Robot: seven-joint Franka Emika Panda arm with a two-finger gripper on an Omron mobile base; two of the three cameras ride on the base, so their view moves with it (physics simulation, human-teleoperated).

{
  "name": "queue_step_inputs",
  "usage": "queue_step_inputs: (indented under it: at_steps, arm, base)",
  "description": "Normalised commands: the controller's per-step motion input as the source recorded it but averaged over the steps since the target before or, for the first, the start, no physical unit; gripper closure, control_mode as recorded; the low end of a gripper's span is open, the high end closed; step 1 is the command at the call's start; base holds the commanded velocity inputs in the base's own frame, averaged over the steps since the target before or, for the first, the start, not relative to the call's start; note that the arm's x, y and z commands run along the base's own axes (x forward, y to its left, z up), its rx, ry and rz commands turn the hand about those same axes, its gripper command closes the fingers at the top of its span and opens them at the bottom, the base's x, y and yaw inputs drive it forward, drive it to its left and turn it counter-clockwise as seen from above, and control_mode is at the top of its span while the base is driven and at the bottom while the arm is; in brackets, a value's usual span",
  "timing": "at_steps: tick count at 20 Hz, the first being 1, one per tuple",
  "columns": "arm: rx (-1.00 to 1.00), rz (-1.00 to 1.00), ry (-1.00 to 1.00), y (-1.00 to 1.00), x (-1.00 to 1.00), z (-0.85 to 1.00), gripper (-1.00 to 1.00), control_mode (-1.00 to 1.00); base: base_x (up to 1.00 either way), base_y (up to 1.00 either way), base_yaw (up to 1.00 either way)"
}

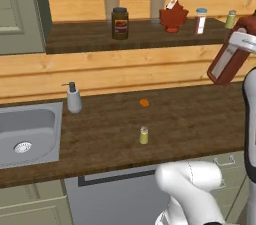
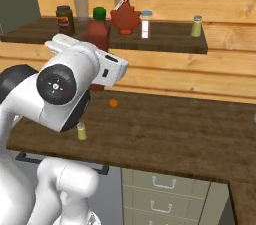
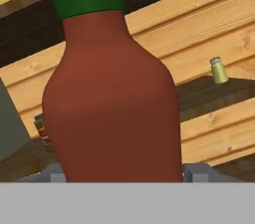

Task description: Put the shaker and condiment bottle from the counter next to their counterparts in the cabinet.

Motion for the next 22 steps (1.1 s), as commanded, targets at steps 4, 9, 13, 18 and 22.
queue_step_inputs:
  at_steps: [4,9,13,18,22]
  arm:
    - [-0.01,-0.02,0.0,0.39,-0.19,0.89,1.0,-1.0]
    - [-0.22,0.1,0.08,0.51,0.25,0.06,1.0,-1.0]
    - [-0.12,0.02,-0.02,0.16,0.4,0.19,1.0,-1.0]
    - [-0.16,0.05,-0.02,0.27,0.13,0.11,1.0,-1.0]
    - [-0.04,-0.08,-0.04,0.43,0.46,0.01,1.0,-1.0]
  base:
    - [0.0,0.0,0.0]
    - [0.0,0.0,0.0]
    - [0.0,0.0,0.0]
    - [0.0,0.0,0.0]
    - [0.0,0.0,0.0]
